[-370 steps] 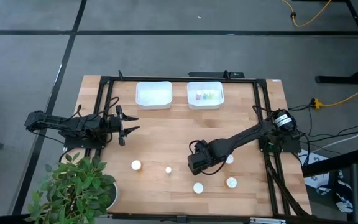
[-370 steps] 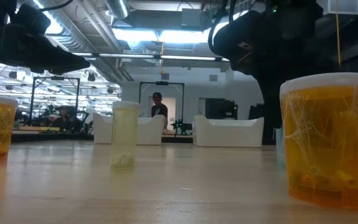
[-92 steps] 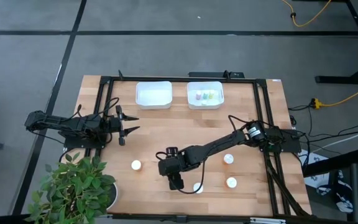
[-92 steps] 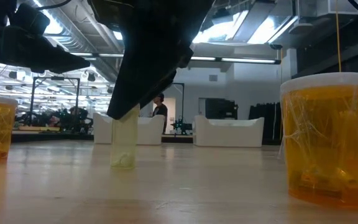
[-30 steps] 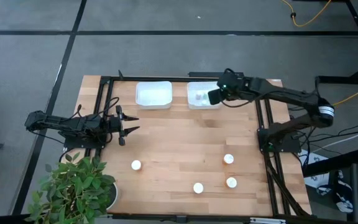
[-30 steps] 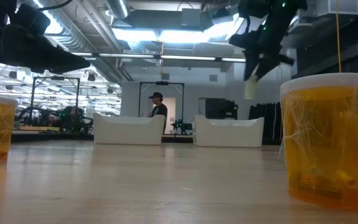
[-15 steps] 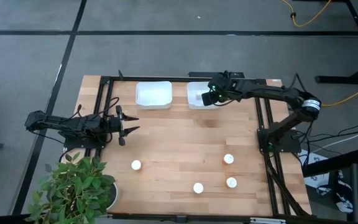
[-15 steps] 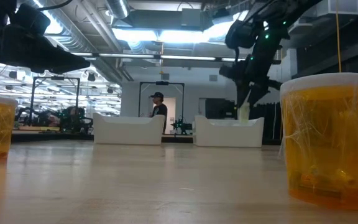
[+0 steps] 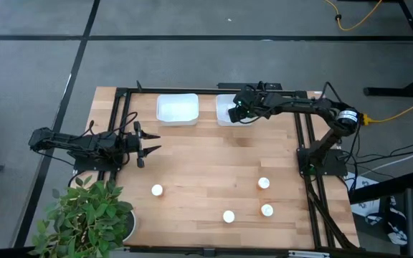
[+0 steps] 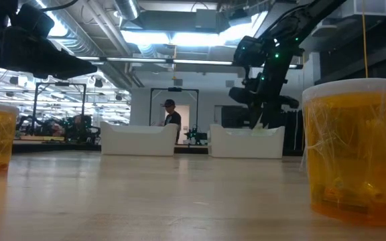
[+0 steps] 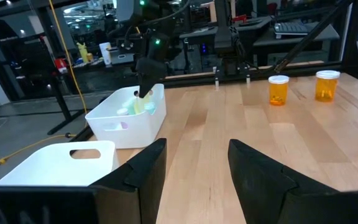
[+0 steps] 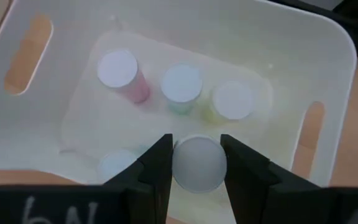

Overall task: Pick and place medicine bottles into bin by pill shape (circle, oval)
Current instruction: Put the yellow pill bottle into the right white bin

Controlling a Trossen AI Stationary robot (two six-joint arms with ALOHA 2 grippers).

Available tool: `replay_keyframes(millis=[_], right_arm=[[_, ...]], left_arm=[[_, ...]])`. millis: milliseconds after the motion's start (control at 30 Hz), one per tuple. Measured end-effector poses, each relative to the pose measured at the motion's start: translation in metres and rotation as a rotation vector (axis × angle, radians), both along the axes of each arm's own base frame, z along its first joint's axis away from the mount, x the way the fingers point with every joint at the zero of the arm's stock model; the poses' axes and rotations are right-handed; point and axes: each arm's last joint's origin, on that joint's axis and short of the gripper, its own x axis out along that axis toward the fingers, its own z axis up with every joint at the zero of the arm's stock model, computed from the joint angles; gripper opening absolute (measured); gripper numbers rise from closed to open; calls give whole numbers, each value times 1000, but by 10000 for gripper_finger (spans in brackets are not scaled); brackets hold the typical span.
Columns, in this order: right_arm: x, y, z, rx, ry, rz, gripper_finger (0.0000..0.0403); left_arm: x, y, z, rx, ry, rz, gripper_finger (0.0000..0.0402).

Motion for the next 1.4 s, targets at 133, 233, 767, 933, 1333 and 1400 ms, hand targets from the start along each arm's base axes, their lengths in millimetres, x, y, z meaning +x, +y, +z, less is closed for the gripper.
replay_keyframes(millis=[133, 233, 767, 933, 1333, 1400], right_arm=[[0, 0, -1, 5, 10, 0, 123], [0, 0, -1, 5, 11, 2, 124], [0, 0, -6, 12, 45, 23, 126], [0, 0, -5, 13, 39, 26, 135], [1, 1, -6, 44, 22, 43, 139], [1, 1, -6, 45, 23, 43, 139]], left_arm=[[0, 0, 0, 0, 0, 0, 166], [0, 0, 0, 0, 0, 0, 166], [0, 0, 0, -5, -1, 0, 166], [0, 0, 0, -6, -1, 0, 166], [0, 0, 0, -4, -1, 0, 166], [0, 0, 0, -4, -1, 0, 166]])
